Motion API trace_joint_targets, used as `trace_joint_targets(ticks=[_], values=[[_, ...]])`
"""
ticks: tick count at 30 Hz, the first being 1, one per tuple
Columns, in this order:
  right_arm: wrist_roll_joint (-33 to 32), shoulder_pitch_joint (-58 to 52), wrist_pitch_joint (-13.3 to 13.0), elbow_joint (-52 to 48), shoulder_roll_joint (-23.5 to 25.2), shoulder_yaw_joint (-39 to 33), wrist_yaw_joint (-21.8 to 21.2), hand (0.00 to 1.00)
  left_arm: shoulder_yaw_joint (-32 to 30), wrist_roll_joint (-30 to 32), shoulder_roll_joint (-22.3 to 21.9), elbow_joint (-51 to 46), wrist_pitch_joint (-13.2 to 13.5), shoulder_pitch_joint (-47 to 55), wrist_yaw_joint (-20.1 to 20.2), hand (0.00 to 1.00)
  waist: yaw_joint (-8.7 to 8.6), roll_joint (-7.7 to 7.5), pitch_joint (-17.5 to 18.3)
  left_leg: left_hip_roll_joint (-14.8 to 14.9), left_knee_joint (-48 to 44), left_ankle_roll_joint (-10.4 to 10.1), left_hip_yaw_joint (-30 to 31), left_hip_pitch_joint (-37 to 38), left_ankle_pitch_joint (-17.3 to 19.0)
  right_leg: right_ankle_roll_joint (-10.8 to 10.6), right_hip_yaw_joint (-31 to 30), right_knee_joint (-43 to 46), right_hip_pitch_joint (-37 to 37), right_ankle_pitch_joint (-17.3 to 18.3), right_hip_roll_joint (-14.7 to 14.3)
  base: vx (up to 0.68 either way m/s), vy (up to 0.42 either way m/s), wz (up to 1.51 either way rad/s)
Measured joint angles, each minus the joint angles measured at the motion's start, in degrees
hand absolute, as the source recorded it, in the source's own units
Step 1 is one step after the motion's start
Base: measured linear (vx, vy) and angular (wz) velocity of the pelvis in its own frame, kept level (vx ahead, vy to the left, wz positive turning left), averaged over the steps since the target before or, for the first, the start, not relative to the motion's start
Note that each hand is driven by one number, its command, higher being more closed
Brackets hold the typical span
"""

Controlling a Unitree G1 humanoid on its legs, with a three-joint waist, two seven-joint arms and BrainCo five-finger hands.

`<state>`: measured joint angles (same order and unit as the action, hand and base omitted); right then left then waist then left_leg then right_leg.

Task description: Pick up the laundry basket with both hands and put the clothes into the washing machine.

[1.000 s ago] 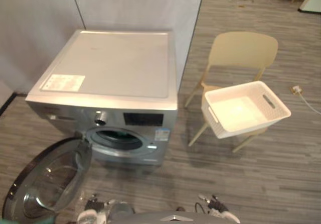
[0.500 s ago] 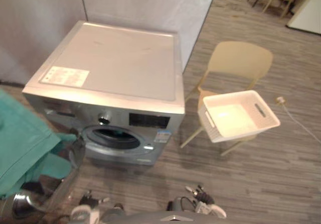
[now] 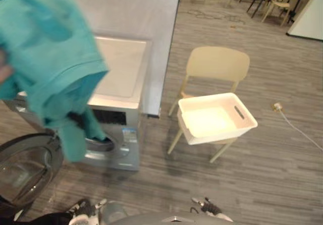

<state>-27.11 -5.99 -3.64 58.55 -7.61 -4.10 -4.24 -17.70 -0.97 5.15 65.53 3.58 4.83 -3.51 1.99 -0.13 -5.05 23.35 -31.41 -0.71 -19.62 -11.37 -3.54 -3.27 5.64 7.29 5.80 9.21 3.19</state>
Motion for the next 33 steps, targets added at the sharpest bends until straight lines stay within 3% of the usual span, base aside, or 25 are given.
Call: trace_joint_targets(ticks=[1, 2, 3, 4, 5, 6, 8, 12, 15, 16, 17, 19, 20, 22, 23, 24, 25, 26, 27, 28, 29, 30, 31, 32, 33], values=[[0.1, 0.2, 0.0, -1.2, -0.5, -0.1, 0.5, 0.00, 0.0, 0.1, -1.0, 0.0, 0.0, 0.0, 0.0, 0.00, 0.06, 1.00, -0.2, -3.9, -1.9, -1.9, 0.5, -0.5, 4.8, 0.3, -0.3, -0.8, -0.1, -0.6, 0.0, -0.01, -0.056, 0.10], [0.1, 0.5, -0.1, -1.6, -0.4, -0.1, 0.7, 0.00, 0.0, 0.1, -1.3, 0.0, 0.0, 0.0, 0.0, 0.00, 0.08, 1.32, -0.2, -6.1, -2.0, -2.5, 1.0, -0.5, 7.2, 0.3, -0.4, -1.3, -0.4, -0.9, 0.1, -0.02, -0.021, -0.10], [0.1, 1.4, 0.0, -1.5, 0.1, -0.1, 0.9, 0.00, 0.2, 0.0, -1.6, 0.4, -0.1, 0.3, 0.0, 0.00, 0.47, 1.49, -0.1, -10.4, 0.6, -3.6, 1.8, 0.5, 11.1, 0.5, -0.9, -1.7, -1.8, -1.5, 0.1, -0.01, 0.011, -0.32], [0.2, 2.0, 0.0, -1.6, 0.4, -0.1, 1.0, 0.00, 0.5, 0.0, -1.8, 0.9, -0.2, 0.5, 0.0, 0.00, 1.24, 1.61, -0.1, -13.2, 6.2, -3.8, 2.2, 2.9, 13.5, 0.2, -2.4, -1.8, -3.1, -2.2, -0.4, -0.01, 0.018, -0.40], [0.3, 2.1, 0.0, -1.5, 1.0, -0.1, 1.1, 0.00, 0.2, 0.0, -1.8, 0.9, -0.3, 0.5, 0.0, 0.00, 1.63, 1.81, 0.1, -14.0, 9.3, -4.9, 2.6, 4.1, 14.4, 0.1, -3.0, -2.0, -3.6, -2.4, -0.6, 0.00, 0.016, -0.45], [0.4, 2.2, 0.1, -1.5, 1.8, 0.1, 1.0, 0.00, 0.3, 0.0, -1.7, 0.9, -0.3, 0.5, 0.0, 0.00, 2.33, 0.75, -0.2, -16.2, 12.4, -5.2, 3.6, 5.0, 14.1, 0.0, -4.4, -2.2, -4.3, -3.0, -0.2, 0.00, 0.010, -0.60], [0.4, 3.0, 0.1, -1.7, 2.9, 2.2, 0.8, 0.00, -0.2, 0.0, -1.2, 1.5, -0.7, 1.2, 0.0, 0.00, 3.40, -0.57, 0.1, -19.4, 18.8, -3.4, 4.7, 7.3, 11.5, -0.4, -8.6, -5.1, -5.2, -5.7, 1.0, 0.03, 0.047, -0.93], [0.4, 1.7, 0.1, -2.0, 2.8, 1.7, 0.6, 0.00, -0.2, 0.2, -0.9, 2.9, -0.8, 0.3, -0.3, 0.00, 0.39, -0.56, 2.0, -22.2, 27.6, -2.7, 1.8, 10.2, 7.6, -0.7, -10.1, -7.1, -7.2, -7.0, 2.8, 0.05, 0.066, -0.38], [0.6, 2.0, 0.1, -3.1, 2.7, 1.9, 0.4, 0.00, -0.1, 1.7, -0.7, 2.9, -1.0, -2.0, -1.2, 0.00, 0.06, -0.50, 1.3, -20.1, 27.6, -3.0, -2.0, 10.1, 7.9, -0.9, -9.5, -1.1, -12.5, -7.7, 0.5, -0.01, -0.009, -0.76], [0.6, 2.9, 0.1, -3.3, 2.6, 2.8, 0.3, 0.00, 0.2, 2.4, -0.1, 2.9, -1.1, -3.1, -1.2, 0.00, -0.03, -0.44, 0.1, -18.2, 27.5, -3.1, -4.6, 10.2, 7.6, -2.3, -5.9, 2.5, -15.7, -8.6, -0.6, -0.04, -0.079, -1.20], [0.7, 3.3, 0.1, -3.4, 2.7, 3.2, 0.3, 0.00, 0.5, 2.4, 0.3, 2.9, -1.1, -3.3, -1.3, 0.00, -0.26, 0.08, -0.8, -17.5, 27.3, -2.7, -5.9, 10.3, 7.3, -2.1, -2.9, 3.9, -16.5, -8.2, -0.1, -0.04, -0.119, -0.94], [2.9, 3.2, 0.5, -3.4, 2.4, 2.6, 0.4, 0.00, 2.5, 2.2, 1.0, 2.3, -1.0, -4.9, -1.7, 0.00, -2.01, -1.48, -1.4, -17.2, 27.0, -2.5, -7.4, 11.7, 7.0, 1.9, 12.6, 12.4, -18.0, -3.7, 6.3, 0.02, -0.134, -0.40], [2.9, 2.5, 0.5, -3.3, 2.4, 1.8, 0.4, 0.00, 2.5, 2.2, 0.8, 2.0, -0.8, -5.2, -1.9, 0.00, -2.08, -1.47, -1.4, -17.0, 26.7, -2.5, -7.3, 12.1, 7.0, 2.5, 14.2, 14.2, -17.8, -3.0, 8.1, 0.08, -0.174, -0.15], [4.0, 1.6, 0.0, -3.1, 2.3, -2.4, 0.6, 0.00, 2.9, 1.0, 0.5, 0.1, 0.4, -5.4, -2.2, 0.00, -1.93, -1.44, -1.4, -15.8, 26.2, -4.0, -4.8, 12.6, 6.9, 1.5, 13.2, 17.7, -17.8, -1.6, 14.2, 0.06, -0.301, 0.10], [4.2, 1.7, 0.1, -3.0, 2.3, -3.6, 0.6, 0.00, 3.3, 1.0, 0.6, -0.1, 0.6, -5.6, -2.2, 0.00, -1.95, -1.48, -1.5, -15.5, 26.2, -5.0, -4.0, 12.4, 6.9, 1.3, 12.3, 17.8, -17.9, -1.5, 15.8, 0.03, -0.430, 0.31], [4.4, 1.6, 0.1, -2.3, 2.3, -5.9, 0.6, 0.00, 4.4, 1.1, 0.6, -0.4, 0.8, -5.8, -2.2, 0.00, -1.72, -1.92, -1.4, -15.0, 26.5, -7.3, -2.5, 12.4, 7.0, 1.5, 9.8, 16.3, -17.8, -1.8, 18.9, 0.03, -0.638, 0.20], [4.4, 1.9, 0.1, -1.0, 2.3, -7.5, 0.6, 0.00, 4.9, 1.1, 0.9, -0.4, 0.9, -5.5, -2.2, 0.00, -0.85, -2.83, -0.9, -13.4, 26.4, -10.8, -0.1, 12.5, 7.9, 1.0, 5.2, 12.5, -17.8, -3.7, 20.2, 0.02, -0.550, 0.10], [4.3, 1.8, 0.2, -1.0, 2.4, -7.4, 0.6, 0.00, 4.9, 1.2, 1.1, -0.3, 0.9, -5.3, -2.2, 0.00, -0.64, -3.20, -0.7, -13.1, 26.4, -11.9, 0.2, 12.5, 8.0, -0.2, 4.5, 11.6, -17.7, -3.7, 20.1, 0.05, -0.608, 0.00], [4.1, 2.1, 0.5, -0.4, 2.5, -7.1, 0.6, 0.00, 4.8, 1.2, 1.5, 0.8, 0.8, -4.6, -2.0, 0.00, -0.30, -2.92, -0.2, -10.3, 27.2, -13.6, 2.4, 12.9, 7.9, -10.8, 3.9, 10.0, -15.7, -1.3, 17.1, 0.06, -0.361, 0.01], [4.0, 2.5, 0.7, 0.4, 1.7, -6.7, 0.6, 0.00, 4.8, 1.3, 0.3, 1.3, 0.6, -4.1, -1.8, 0.00, -0.25, -1.14, -0.3, -7.9, 28.1, -13.9, 3.8, 13.5, 7.9, -9.7, 5.7, 10.3, -15.4, -1.0, 14.3, 0.14, -0.532, 0.07], [4.0, 2.8, 1.4, 1.1, 0.4, -6.5, 0.6, 0.00, 4.2, 1.3, -1.0, 1.2, 0.5, -3.5, -1.3, 0.00, -0.24, 1.26, 0.2, -4.8, 28.7, -13.2, 6.3, 14.0, 4.9, -7.7, 7.4, 10.3, -14.5, -0.1, 10.4, 0.19, -0.450, 0.18], [4.0, 2.6, 1.6, 1.6, -0.3, -5.3, 0.6, 0.00, 3.9, 1.2, -1.2, 1.1, 0.3, -2.4, -1.1, 0.00, -0.37, 2.39, 0.4, -1.8, 28.6, -13.5, 7.4, 13.8, 1.2, -5.9, 9.3, 10.6, -12.8, 0.9, 7.3, 0.23, -0.539, 0.33], [4.0, 2.7, 1.6, 2.0, -0.1, -4.6, 0.6, 0.00, 3.1, 1.2, -1.1, 0.6, 0.2, -2.2, -1.1, 0.00, -0.45, 2.22, 0.8, -0.6, 28.4, -13.2, 7.7, 13.0, -2.5, -4.8, 10.6, 10.3, -12.0, 1.4, 5.9, 0.21, -0.563, 0.70], [3.9, 2.7, 1.5, 2.0, 0.6, -3.8, 0.5, 0.00, 1.5, 1.0, -1.1, 0.2, 0.2, -2.5, -1.1, 0.00, -1.25, 0.98, 0.7, 0.5, 27.9, -10.3, 8.0, 10.5, -7.6, -3.3, 13.9, 7.7, -9.5, 1.2, 4.7, 0.14, -0.477, 0.87], [3.9, 2.7, 1.4, 2.0, 1.0, -3.6, 0.5, 0.00, 1.3, 1.0, -0.9, 0.2, 0.2, -3.0, -1.1, 0.00, -1.85, 0.42, 0.6, 0.9, 27.0, -7.4, 7.6, 9.1, -9.7, -2.5, 15.8, 5.8, -8.0, 0.8, 4.2, 0.12, -0.487, 1.47]])
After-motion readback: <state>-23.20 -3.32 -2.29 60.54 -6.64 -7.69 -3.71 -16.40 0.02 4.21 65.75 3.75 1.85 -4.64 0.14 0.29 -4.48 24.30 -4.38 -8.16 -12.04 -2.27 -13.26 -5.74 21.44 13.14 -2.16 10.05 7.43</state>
